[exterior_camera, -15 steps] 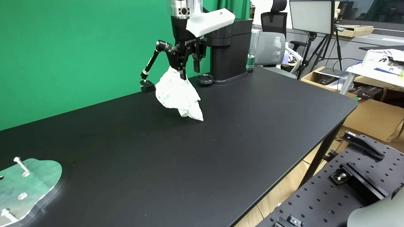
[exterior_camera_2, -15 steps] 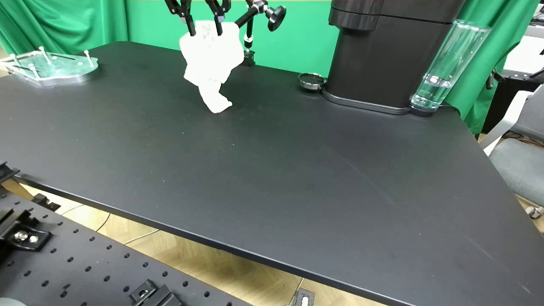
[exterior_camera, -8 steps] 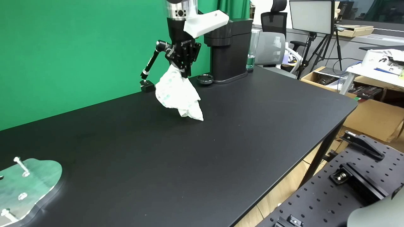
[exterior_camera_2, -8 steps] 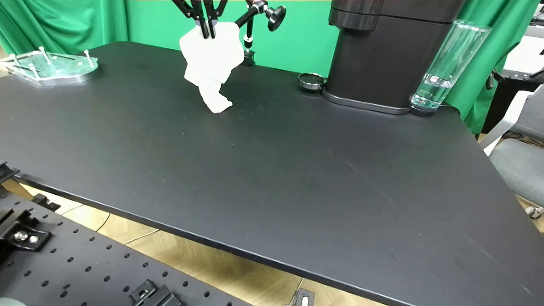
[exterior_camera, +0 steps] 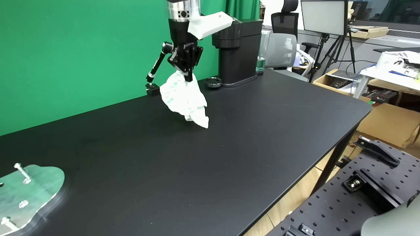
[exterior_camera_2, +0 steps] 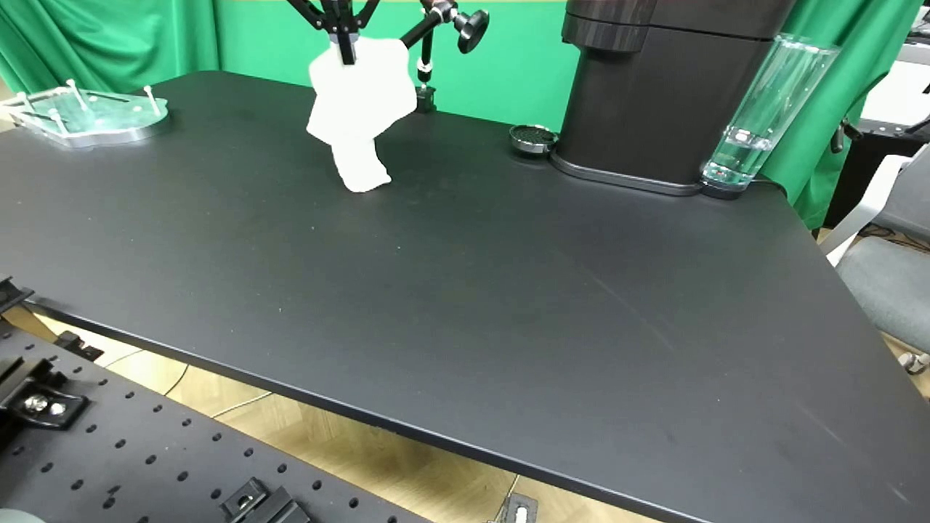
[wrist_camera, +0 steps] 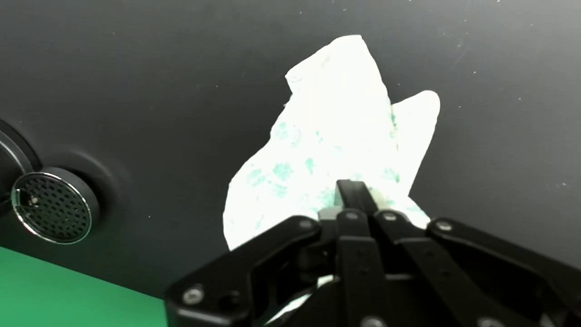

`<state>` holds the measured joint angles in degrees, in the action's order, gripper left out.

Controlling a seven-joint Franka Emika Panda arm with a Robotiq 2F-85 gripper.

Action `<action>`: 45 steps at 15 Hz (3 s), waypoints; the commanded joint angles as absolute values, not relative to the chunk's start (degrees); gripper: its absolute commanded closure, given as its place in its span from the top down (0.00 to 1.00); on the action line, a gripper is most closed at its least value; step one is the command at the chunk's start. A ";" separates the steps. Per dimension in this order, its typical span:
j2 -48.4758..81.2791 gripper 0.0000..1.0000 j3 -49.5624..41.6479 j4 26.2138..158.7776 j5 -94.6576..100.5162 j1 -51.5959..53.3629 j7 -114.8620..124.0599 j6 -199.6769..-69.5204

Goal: Remove the white cloth from the black stand

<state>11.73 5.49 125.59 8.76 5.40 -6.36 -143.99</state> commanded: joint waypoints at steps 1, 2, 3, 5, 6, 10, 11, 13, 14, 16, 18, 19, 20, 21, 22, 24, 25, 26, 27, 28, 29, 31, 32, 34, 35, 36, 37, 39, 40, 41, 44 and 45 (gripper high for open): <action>8.14 0.00 6.80 128.23 4.93 5.39 -8.06 -142.05; 7.28 0.00 7.21 129.21 3.63 5.43 -8.29 -141.75; 6.19 0.00 7.62 130.59 2.39 5.56 -8.43 -141.44; 4.33 0.00 8.06 133.41 1.01 5.92 -8.19 -140.83; 3.50 0.00 8.08 134.72 1.11 6.09 -7.69 -140.86; 0.89 0.28 6.96 138.17 5.69 6.22 -4.61 -146.00; 0.58 0.33 6.65 138.51 7.33 6.15 -3.59 -147.99; 0.66 0.47 6.05 138.03 11.11 5.97 -1.58 -150.75; 1.14 0.53 5.74 137.39 13.16 5.88 -0.37 -151.78; 2.07 0.67 5.17 136.40 16.28 5.75 2.01 -153.37; 3.21 0.81 4.81 135.25 17.87 5.74 4.55 -153.43; 3.86 0.87 4.78 134.69 17.52 5.77 4.95 -153.20; 4.34 0.93 4.76 134.28 17.23 5.82 5.37 -152.88; 4.88 0.99 4.71 133.90 17.03 5.91 5.70 -152.79; 5.32 1.00 4.57 133.59 17.36 6.00 6.42 -152.83; 6.46 1.00 4.24 132.86 17.74 6.17 7.68 -153.30; 7.00 1.00 4.04 132.45 17.88 6.28 8.24 -153.44; 7.50 0.75 4.02 132.09 17.11 6.35 8.33 -153.50; 7.91 0.74 3.89 131.78 17.07 6.45 8.49 -153.49; 8.39 0.66 3.82 131.40 16.82 6.52 8.72 -153.63; 8.91 0.60 3.76 131.00 16.50 6.57 8.83 -153.66; 9.60 0.45 3.67 130.49 16.10 6.74 9.05 -153.66; 9.95 0.38 3.67 130.17 15.86 6.81 9.14 -153.59; 10.43 0.25 3.64 129.77 15.51 6.94 9.20 -153.50; 10.54 0.18 3.63 129.70 15.35 6.99 9.25 -153.46; 10.60 0.11 3.67 129.67 15.07 7.04 9.28 -153.39; 10.59 0.05 3.66 129.66 14.90 7.08 9.43 -153.29; 10.30 0.00 3.74 129.95 14.23 7.09 9.57 -153.21; 9.98 0.00 3.77 130.31 13.62 7.06 9.61 -153.10; 9.73 0.00 3.82 130.64 13.09 7.03 9.60 -153.11; 8.15 0.01 4.02 132.39 10.64 6.79 9.68 -153.10; 7.21 0.01 3.96 133.45 9.81 6.71 10.03 -153.08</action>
<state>10.20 4.47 130.83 11.67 6.28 7.81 -153.34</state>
